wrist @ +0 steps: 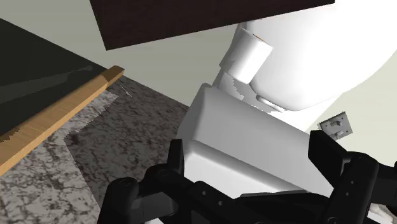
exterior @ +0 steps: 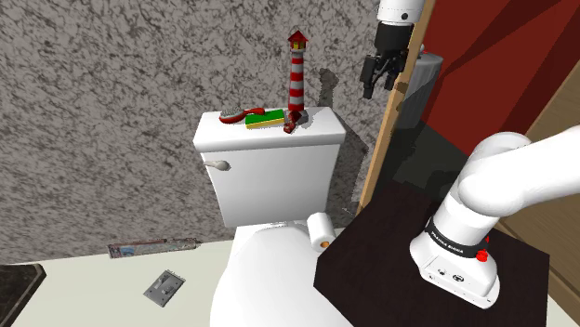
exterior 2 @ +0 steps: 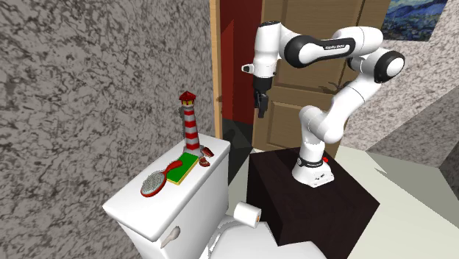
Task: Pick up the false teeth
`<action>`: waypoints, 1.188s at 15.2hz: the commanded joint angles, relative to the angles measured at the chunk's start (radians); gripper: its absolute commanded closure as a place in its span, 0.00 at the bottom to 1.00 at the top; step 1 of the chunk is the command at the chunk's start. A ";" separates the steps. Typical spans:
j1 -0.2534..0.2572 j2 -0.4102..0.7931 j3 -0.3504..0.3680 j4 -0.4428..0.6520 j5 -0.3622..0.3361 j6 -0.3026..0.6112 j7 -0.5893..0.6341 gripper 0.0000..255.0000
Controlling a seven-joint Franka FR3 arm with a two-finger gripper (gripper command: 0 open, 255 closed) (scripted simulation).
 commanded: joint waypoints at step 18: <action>0.024 0.573 0.075 0.181 0.045 0.493 0.126 0.00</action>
